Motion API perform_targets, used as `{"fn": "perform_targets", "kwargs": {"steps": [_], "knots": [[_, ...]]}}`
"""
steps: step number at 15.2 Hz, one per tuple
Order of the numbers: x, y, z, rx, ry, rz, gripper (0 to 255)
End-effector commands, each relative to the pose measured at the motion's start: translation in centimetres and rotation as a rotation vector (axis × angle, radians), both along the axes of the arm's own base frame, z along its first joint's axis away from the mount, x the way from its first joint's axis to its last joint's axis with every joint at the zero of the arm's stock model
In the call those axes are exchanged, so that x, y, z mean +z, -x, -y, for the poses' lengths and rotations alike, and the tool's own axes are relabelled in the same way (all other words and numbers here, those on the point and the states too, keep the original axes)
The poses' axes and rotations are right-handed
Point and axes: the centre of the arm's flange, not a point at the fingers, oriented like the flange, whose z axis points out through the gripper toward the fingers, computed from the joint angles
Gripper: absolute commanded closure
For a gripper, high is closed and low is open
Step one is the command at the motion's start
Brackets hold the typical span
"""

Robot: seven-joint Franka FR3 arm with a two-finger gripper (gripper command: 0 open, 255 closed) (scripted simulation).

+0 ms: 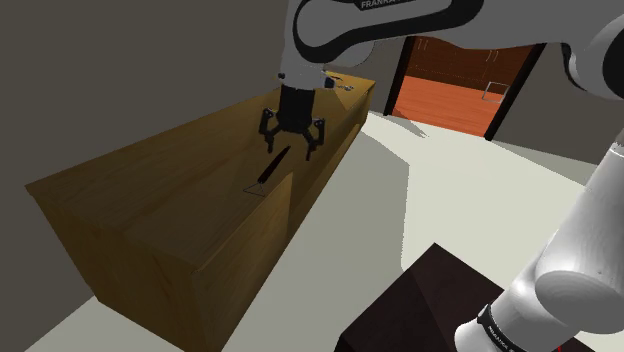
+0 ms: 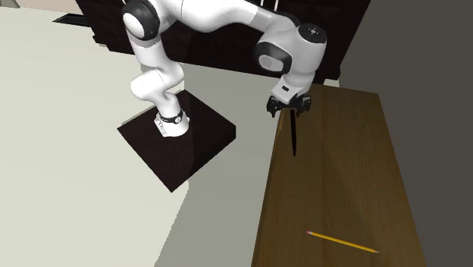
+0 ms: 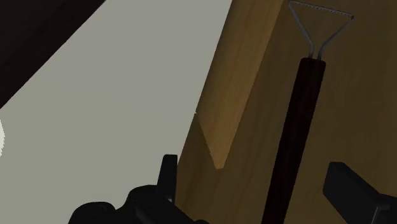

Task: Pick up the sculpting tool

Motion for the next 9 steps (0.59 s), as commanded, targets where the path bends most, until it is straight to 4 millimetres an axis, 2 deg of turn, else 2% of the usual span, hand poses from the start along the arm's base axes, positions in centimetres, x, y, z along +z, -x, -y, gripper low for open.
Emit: {"fn": "perform_targets", "kwargs": {"steps": [1, 3, 9], "knots": [[-0.2, -2.5, -0.2, -0.077, -0.007, 0.007, 0], [-0.3, -4.1, -0.2, -0.126, -0.011, 0.011, 0], [-3.5, -4.1, -0.2, -0.126, -0.011, 0.011, 0]]}}
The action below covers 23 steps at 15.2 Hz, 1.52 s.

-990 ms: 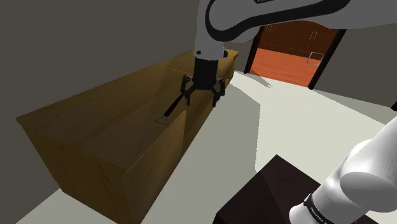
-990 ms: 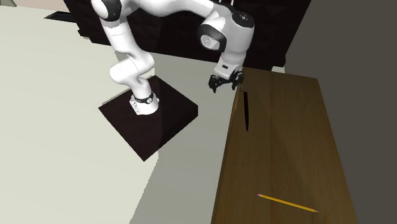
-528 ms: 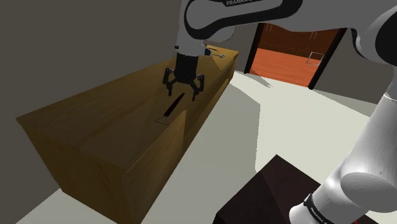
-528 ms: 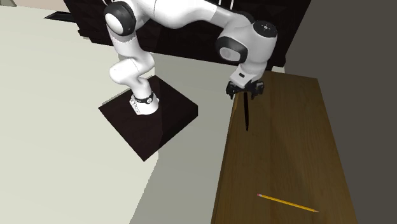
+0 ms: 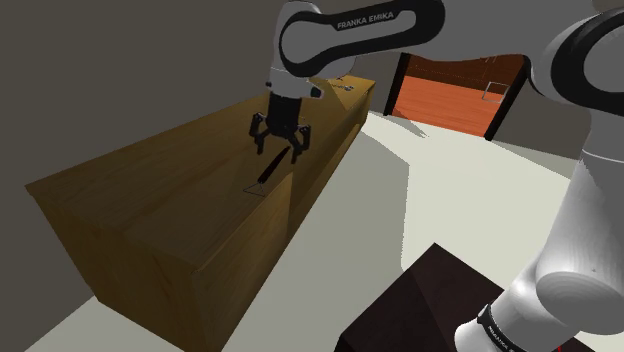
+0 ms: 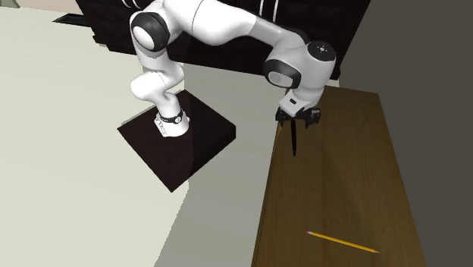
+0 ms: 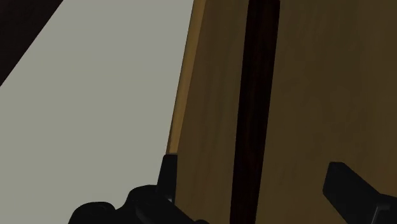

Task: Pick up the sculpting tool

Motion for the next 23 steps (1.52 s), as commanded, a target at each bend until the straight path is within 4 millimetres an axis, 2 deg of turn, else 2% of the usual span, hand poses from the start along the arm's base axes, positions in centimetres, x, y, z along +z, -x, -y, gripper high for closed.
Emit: {"fn": "perform_targets", "kwargs": {"steps": [1, 3, 4, 13, 23], "knots": [[-1.4, 0.0, -0.1, 0.000, 0.000, 0.001, 0], [-1.4, 0.0, -0.1, 0.000, 0.000, 0.001, 0], [-1.3, 0.0, -0.1, 0.000, 0.000, 0.001, 255], [-1.4, 0.0, -0.1, 0.000, 0.000, 0.001, 255], [3.9, 0.0, -0.1, 0.000, 0.000, 0.001, 255]]}}
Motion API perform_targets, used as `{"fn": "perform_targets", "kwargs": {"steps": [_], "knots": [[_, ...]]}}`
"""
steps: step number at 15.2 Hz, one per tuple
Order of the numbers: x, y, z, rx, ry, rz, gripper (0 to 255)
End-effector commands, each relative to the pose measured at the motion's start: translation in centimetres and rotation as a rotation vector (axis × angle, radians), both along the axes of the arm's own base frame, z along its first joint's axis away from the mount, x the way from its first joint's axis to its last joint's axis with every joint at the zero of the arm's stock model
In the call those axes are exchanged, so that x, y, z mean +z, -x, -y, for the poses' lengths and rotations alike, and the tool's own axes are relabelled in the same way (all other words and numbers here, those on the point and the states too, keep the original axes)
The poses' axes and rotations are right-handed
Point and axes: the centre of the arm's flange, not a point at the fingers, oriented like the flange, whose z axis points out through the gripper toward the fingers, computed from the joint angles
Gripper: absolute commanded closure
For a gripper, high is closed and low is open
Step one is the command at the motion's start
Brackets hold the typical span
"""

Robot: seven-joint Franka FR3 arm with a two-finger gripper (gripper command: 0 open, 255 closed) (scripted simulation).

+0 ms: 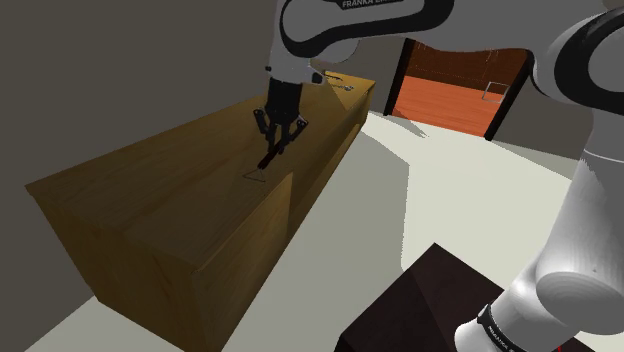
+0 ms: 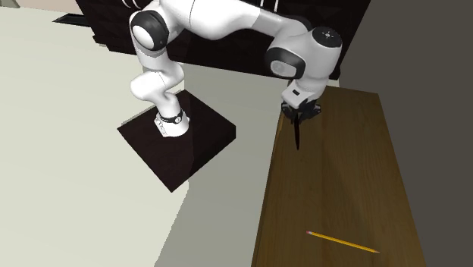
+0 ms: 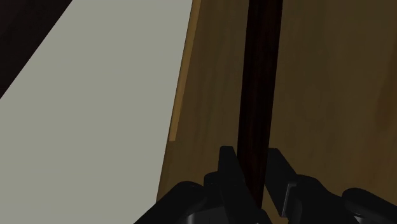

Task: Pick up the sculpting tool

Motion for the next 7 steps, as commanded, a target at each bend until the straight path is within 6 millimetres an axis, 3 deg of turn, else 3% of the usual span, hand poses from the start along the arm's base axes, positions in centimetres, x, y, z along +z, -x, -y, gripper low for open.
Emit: {"fn": "perform_targets", "kwargs": {"steps": [1, 5, 7], "knots": [[1.1, 0.0, 0.0, 0.000, 0.000, 0.000, 255], [3.3, 0.0, 0.0, 0.000, 0.000, 0.000, 255], [3.3, 0.0, 0.0, 0.000, 0.000, 0.000, 255]]}}
